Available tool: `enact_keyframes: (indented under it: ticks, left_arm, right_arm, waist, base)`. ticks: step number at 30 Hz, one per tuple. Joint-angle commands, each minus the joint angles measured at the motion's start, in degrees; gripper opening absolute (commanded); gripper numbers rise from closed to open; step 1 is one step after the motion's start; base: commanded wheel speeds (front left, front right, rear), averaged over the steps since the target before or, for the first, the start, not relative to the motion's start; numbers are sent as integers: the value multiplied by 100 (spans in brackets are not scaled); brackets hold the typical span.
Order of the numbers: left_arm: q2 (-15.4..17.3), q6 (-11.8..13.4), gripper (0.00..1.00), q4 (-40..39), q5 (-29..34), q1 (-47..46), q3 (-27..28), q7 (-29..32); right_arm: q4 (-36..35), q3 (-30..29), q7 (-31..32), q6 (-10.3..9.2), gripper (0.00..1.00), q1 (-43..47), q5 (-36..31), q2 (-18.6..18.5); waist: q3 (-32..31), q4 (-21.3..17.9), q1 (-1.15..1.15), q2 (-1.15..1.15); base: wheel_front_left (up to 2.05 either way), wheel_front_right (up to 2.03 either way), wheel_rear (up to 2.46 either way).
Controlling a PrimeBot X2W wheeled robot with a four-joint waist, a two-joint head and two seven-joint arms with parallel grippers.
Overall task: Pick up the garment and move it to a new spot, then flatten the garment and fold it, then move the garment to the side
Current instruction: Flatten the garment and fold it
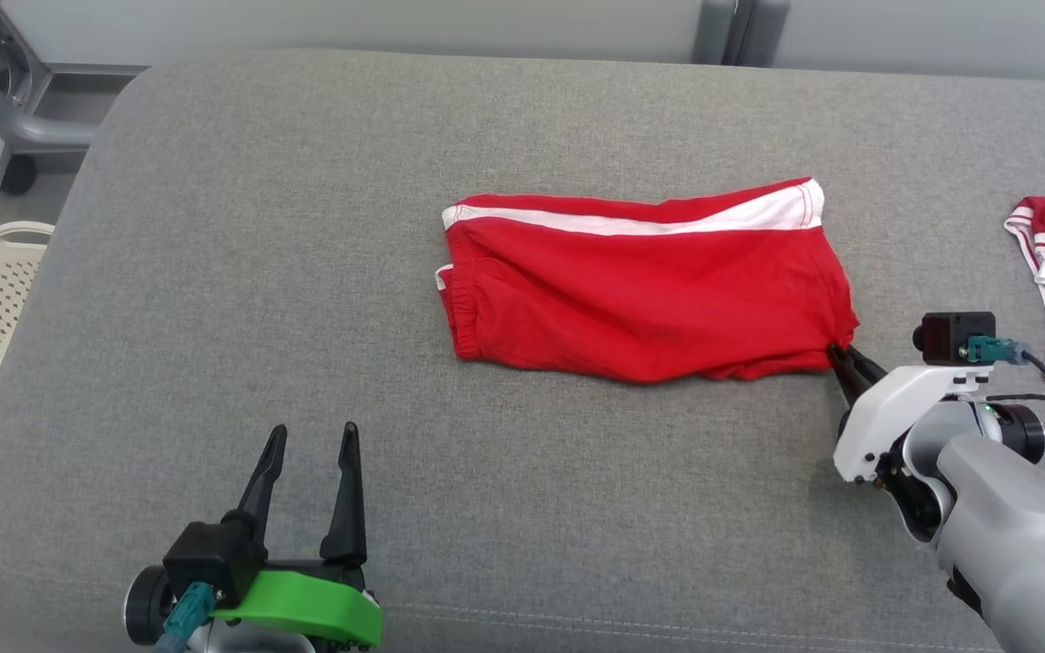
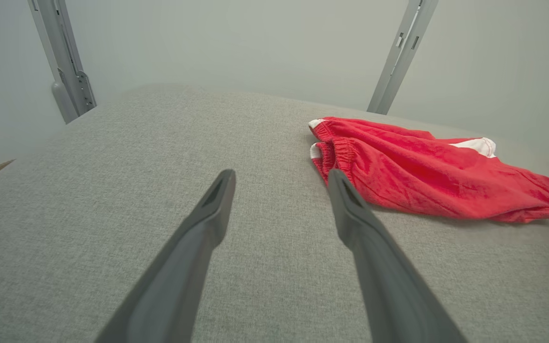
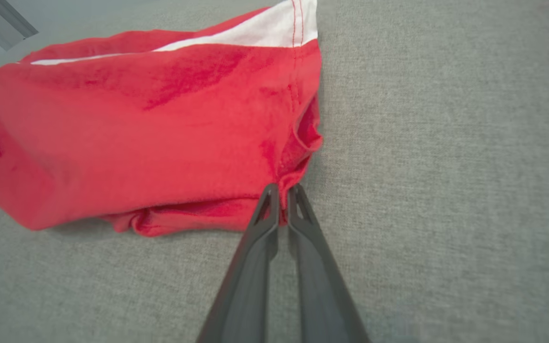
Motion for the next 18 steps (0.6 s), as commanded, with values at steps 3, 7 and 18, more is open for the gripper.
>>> enact_keyframes:
  ticks: [3, 7, 18]
  left_arm:
    - [70, -16, 100, 48, 25, 139, 41, -15]
    - [95, -7, 100, 125, 16, 172, 42, -15]
    - [124, 136, 100, 422, -173, 331, 163, 74]
  right_arm:
    - [-15, -57, -38, -7, 16, 202, -42, 53]
    - [6, -104, -44, -7, 100, 295, -120, 76]
    - [-339, -924, -250, -7, 100, 574, -704, 89]
  waist:
    - [-117, -44, 0, 0]
    - [-225, -62, 0, 0]
    - [-731, -112, 0, 0]
  base:
    - [0, 0, 0]
    - [0, 0, 0]
    - [0, 0, 0]
